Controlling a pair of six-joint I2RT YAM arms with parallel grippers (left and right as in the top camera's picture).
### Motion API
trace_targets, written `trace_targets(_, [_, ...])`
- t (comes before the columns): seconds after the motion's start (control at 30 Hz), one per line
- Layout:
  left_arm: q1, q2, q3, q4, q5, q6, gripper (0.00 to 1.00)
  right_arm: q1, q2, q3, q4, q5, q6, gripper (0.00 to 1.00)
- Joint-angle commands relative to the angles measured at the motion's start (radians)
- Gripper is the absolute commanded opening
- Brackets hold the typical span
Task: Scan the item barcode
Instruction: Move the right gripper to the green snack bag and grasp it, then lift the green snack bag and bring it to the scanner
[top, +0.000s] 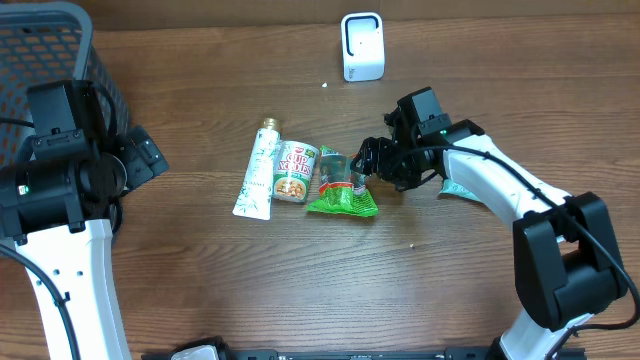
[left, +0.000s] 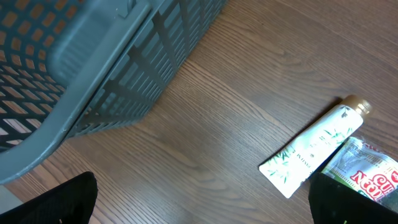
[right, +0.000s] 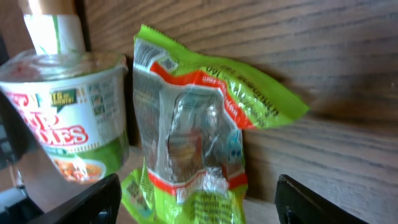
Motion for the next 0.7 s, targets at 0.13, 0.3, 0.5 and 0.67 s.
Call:
trace_targets(0.13, [0.003,-0.006,-0.002,0.003,0.000,-0.014,1.00,0.030,-0.008,-0.103,0.162,0.015,0.027,0.80])
trace_targets(0.3, [0.003,-0.006,-0.002,0.003,0.000,-0.014,1.00,0.048,-0.008,-0.164,0.274,0.011,0.032,0.80])
trace_targets(0.5, [0.003,-0.006,-0.002,0.003,0.001,-0.014,1.00,0.062,0.020,-0.211,0.376,0.011,0.129,0.78])
trace_targets(0.67, [0.003,-0.006,-0.002,0.003,0.001,-0.014,1.00,0.085,0.098,-0.214,0.438,-0.018,0.228,0.70])
